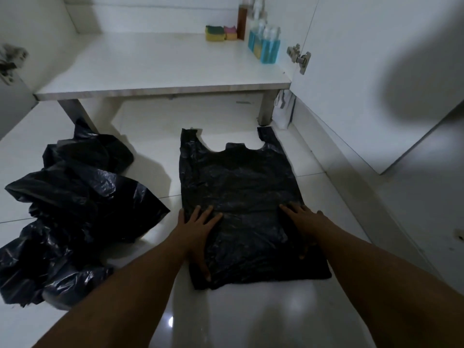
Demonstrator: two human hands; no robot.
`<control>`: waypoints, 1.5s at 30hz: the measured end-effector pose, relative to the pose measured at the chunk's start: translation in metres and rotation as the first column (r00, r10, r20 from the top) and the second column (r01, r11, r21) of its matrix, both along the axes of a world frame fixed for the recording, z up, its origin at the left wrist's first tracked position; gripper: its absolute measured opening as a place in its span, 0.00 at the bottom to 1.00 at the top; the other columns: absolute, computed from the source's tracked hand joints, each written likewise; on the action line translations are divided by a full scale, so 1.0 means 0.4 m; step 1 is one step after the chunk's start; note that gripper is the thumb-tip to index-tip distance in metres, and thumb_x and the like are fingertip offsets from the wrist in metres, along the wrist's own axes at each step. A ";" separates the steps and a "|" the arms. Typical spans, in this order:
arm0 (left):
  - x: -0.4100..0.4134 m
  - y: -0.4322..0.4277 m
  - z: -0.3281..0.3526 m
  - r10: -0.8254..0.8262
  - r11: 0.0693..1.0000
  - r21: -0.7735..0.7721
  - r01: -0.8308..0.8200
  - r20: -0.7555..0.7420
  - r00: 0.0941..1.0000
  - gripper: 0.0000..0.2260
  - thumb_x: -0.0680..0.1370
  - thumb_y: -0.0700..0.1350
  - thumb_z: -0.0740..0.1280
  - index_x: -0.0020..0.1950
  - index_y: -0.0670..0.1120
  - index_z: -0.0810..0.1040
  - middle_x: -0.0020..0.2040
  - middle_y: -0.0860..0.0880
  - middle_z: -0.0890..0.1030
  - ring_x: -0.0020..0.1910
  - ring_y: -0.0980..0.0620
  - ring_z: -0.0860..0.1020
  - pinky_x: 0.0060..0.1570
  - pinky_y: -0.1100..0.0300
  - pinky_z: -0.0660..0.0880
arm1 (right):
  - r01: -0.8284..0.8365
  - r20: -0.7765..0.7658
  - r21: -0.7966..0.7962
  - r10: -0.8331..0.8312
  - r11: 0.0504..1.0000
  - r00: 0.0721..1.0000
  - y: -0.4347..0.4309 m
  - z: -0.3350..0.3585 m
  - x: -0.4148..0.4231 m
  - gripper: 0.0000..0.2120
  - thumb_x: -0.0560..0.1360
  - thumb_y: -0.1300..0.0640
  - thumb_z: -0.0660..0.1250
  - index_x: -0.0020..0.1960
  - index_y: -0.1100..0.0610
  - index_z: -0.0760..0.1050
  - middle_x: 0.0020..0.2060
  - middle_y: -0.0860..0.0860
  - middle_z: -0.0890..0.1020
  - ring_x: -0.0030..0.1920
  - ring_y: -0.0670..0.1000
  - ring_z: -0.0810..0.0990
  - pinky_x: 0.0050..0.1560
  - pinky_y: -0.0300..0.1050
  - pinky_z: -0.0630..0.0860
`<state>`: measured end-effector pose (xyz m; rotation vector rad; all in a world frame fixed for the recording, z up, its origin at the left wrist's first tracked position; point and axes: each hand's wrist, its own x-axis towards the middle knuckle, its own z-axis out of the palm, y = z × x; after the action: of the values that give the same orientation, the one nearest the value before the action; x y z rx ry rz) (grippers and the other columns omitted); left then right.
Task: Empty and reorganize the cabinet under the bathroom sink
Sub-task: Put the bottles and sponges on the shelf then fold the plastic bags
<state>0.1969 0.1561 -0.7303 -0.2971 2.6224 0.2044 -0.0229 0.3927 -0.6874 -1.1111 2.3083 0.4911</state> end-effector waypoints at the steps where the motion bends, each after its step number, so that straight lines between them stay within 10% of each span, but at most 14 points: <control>1: -0.005 -0.001 0.002 -0.001 1.000 -0.012 0.001 -0.019 1.000 0.71 0.50 0.75 0.74 0.77 0.57 0.31 0.79 0.48 0.34 0.77 0.40 0.33 0.69 0.33 0.33 | 0.003 0.008 -0.027 -0.002 1.000 1.000 -0.004 0.007 -0.005 0.69 0.55 0.43 0.83 0.78 0.45 0.36 0.78 0.51 0.45 0.77 0.60 0.50 0.70 0.71 0.57; 14: -0.006 -0.018 0.017 -0.009 0.997 -0.077 -0.002 -0.137 0.991 0.71 0.47 0.79 0.70 0.79 0.56 0.36 0.80 0.49 0.45 0.78 0.43 0.42 0.68 0.29 0.32 | 0.105 0.048 -0.003 -0.104 0.995 0.993 -0.099 0.029 -0.001 0.67 0.49 0.38 0.82 0.78 0.48 0.50 0.74 0.55 0.57 0.73 0.62 0.59 0.67 0.66 0.67; 18: -0.011 -0.045 0.082 0.002 0.998 -0.065 -0.016 -0.211 0.978 0.69 0.49 0.80 0.68 0.80 0.55 0.39 0.81 0.50 0.46 0.79 0.44 0.41 0.70 0.31 0.33 | 0.172 0.140 -0.235 -0.142 0.956 0.980 -0.225 0.089 -0.005 0.50 0.58 0.43 0.80 0.74 0.51 0.61 0.69 0.58 0.67 0.66 0.62 0.71 0.66 0.58 0.71; 22: 0.003 -0.135 0.192 0.151 0.963 -0.148 -0.225 -0.398 0.905 0.47 0.67 0.74 0.64 0.78 0.52 0.55 0.77 0.48 0.60 0.77 0.45 0.55 0.73 0.34 0.47 | 0.171 0.276 -0.492 -0.033 0.854 0.961 -0.414 0.130 0.064 0.27 0.66 0.48 0.76 0.62 0.49 0.73 0.57 0.51 0.79 0.54 0.53 0.78 0.59 0.55 0.76; 27: 0.121 -0.302 0.308 0.314 0.779 -0.342 -0.526 -0.513 0.799 0.28 0.73 0.63 0.64 0.68 0.51 0.71 0.64 0.47 0.72 0.65 0.44 0.67 0.63 0.43 0.63 | 0.053 0.327 -0.559 0.162 0.828 0.931 -0.650 0.099 0.226 0.25 0.73 0.52 0.72 0.68 0.56 0.72 0.61 0.56 0.78 0.59 0.56 0.77 0.62 0.49 0.74; 35: 0.353 -0.361 0.308 0.907 0.165 0.131 -0.978 -0.409 0.099 0.33 0.70 0.62 0.70 0.69 0.45 0.69 0.65 0.42 0.74 0.64 0.39 0.73 0.62 0.44 0.72 | 0.188 0.475 -0.641 0.192 0.744 0.859 -0.811 0.060 0.419 0.09 0.75 0.52 0.68 0.52 0.56 0.78 0.47 0.56 0.82 0.49 0.57 0.81 0.49 0.45 0.75; 39: 0.405 -0.356 0.297 0.922 0.135 0.260 -0.956 -0.387 0.025 0.18 0.72 0.49 0.69 0.59 0.44 0.76 0.57 0.41 0.80 0.55 0.40 0.79 0.59 0.46 0.75 | 0.266 0.464 -0.716 0.156 0.646 0.872 -0.825 0.098 0.475 0.07 0.75 0.53 0.69 0.39 0.53 0.76 0.36 0.50 0.79 0.39 0.52 0.79 0.42 0.41 0.72; 45: 0.431 -0.422 0.397 0.879 0.005 0.167 -0.986 -0.470 -0.076 0.21 0.74 0.47 0.65 0.66 0.44 0.72 0.63 0.43 0.76 0.65 0.43 0.72 0.65 0.47 0.65 | 0.317 0.435 -0.840 0.198 0.440 0.878 -0.848 0.278 0.438 0.13 0.81 0.53 0.61 0.48 0.62 0.77 0.32 0.52 0.75 0.30 0.49 0.71 0.32 0.42 0.64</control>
<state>0.3694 -0.0126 -0.5716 -2.5679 2.1607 0.4609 0.1522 0.0534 -0.5763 -1.3504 2.0560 -1.1470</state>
